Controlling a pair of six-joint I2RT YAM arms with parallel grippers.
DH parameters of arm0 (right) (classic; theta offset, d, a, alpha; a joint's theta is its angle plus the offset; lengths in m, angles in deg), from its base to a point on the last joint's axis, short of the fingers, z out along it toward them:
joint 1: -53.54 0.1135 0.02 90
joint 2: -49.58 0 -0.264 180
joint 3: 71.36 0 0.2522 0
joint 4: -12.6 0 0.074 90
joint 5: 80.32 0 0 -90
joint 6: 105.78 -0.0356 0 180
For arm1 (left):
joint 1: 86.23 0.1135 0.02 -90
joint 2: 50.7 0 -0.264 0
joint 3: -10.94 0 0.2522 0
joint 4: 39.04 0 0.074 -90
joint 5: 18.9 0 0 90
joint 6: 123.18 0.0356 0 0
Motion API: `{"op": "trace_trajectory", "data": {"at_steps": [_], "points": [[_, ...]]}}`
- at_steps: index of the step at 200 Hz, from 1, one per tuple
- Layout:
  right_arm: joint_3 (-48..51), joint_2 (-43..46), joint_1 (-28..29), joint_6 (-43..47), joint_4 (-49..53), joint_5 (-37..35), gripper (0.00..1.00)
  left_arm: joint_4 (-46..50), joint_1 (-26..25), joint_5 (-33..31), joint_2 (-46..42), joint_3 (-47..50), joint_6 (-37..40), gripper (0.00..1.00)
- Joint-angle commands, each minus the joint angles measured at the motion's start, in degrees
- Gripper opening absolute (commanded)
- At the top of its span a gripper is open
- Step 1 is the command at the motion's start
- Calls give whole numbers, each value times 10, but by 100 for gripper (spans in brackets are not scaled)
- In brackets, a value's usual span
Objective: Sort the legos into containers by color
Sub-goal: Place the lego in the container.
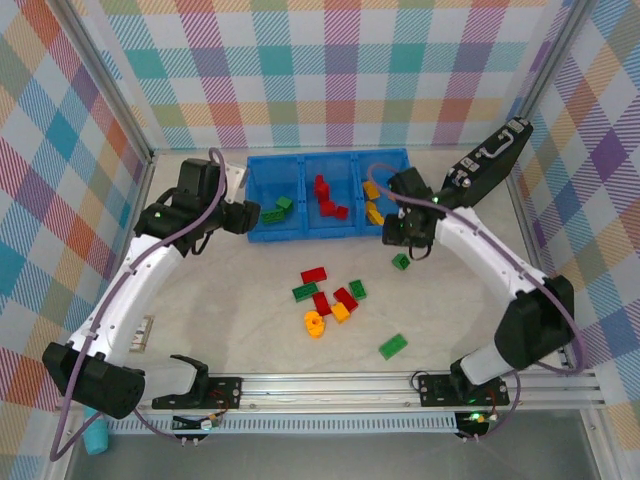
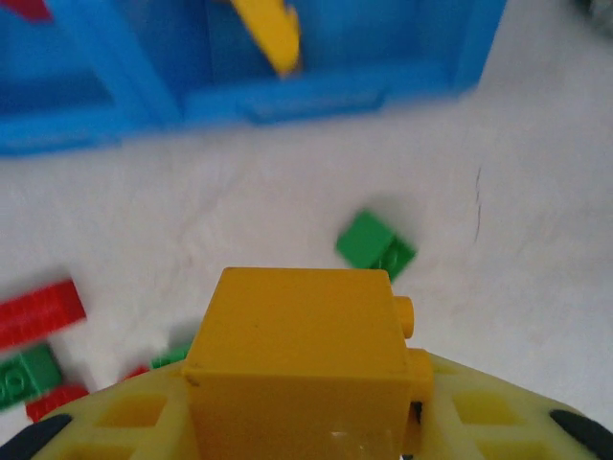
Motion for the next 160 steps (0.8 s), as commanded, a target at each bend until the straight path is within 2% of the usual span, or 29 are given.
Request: {"op": "trace_trajectory", "data": {"at_steps": [1, 39, 86, 160], "points": [[-61, -52, -16, 83, -8, -2, 45, -12, 1, 18, -19, 11, 10, 70], [-143, -143, -40, 127, -27, -2, 46, -11, 1, 20, -19, 13, 10, 70], [-203, -228, -54, 134, -30, 4, 47, -9, 2, 16, -11, 9, 12, 70], [-276, -317, -71, 144, -29, 18, 49, -3, 2, 11, 3, 2, 10, 70]]}}
